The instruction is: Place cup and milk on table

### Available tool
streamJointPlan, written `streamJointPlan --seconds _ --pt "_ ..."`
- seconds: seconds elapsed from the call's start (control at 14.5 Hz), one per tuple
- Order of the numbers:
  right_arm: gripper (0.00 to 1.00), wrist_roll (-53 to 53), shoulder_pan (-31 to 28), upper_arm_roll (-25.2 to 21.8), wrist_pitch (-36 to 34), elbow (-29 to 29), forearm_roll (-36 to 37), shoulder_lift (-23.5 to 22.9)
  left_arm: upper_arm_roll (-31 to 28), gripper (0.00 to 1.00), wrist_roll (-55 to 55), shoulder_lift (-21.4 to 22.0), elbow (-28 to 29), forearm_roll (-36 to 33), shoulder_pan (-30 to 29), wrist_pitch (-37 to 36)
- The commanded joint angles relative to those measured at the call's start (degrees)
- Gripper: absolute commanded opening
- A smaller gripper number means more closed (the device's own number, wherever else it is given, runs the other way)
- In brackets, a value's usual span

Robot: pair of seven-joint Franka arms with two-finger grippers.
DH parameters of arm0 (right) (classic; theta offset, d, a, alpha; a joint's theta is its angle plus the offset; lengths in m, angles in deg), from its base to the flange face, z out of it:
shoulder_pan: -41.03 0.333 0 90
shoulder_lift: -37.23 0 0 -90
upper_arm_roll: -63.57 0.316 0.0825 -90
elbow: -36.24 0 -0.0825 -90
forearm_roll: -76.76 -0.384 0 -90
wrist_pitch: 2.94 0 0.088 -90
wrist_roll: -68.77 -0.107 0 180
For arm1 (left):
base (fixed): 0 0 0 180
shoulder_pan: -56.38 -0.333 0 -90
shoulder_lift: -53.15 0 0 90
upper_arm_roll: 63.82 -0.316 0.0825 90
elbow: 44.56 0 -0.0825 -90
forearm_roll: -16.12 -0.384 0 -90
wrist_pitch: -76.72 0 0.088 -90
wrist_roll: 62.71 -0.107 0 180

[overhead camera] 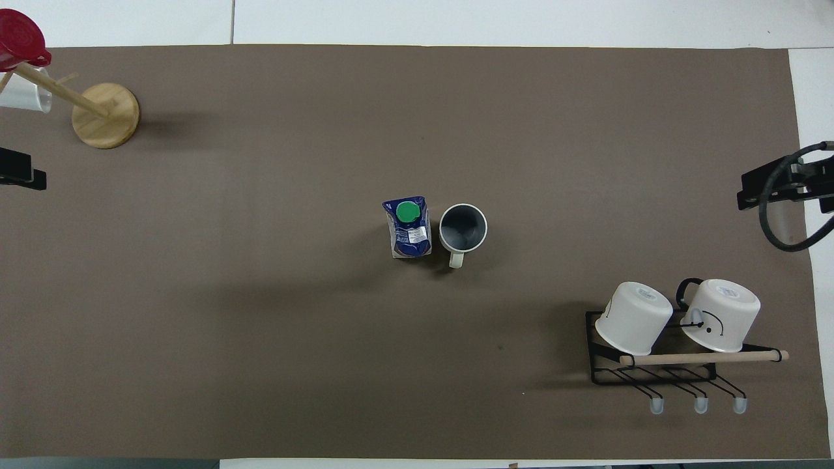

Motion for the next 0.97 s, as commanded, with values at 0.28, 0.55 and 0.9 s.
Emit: streamJointPlan --seconds 0.28,0.55,0.9 --pt "1.0 0.2 -0.6 0.1 0.5 1.3 -0.8 1.2 -4.6 1.0 -0.6 0.8 -0.4 0.6 6.3 -2.7" --pt "1.0 0.3 -0.6 0.1 0.5 1.3 -0.8 1.2 -4.6 1.0 -0.6 0.8 0.3 0.5 5.9 -2.7" --pt "1.0 0.3 -0.6 0.1 0.5 1.3 -0.8 1.2 -0.8 1.0 -0.3 0.4 0.2 -1.8 3.0 -2.0"
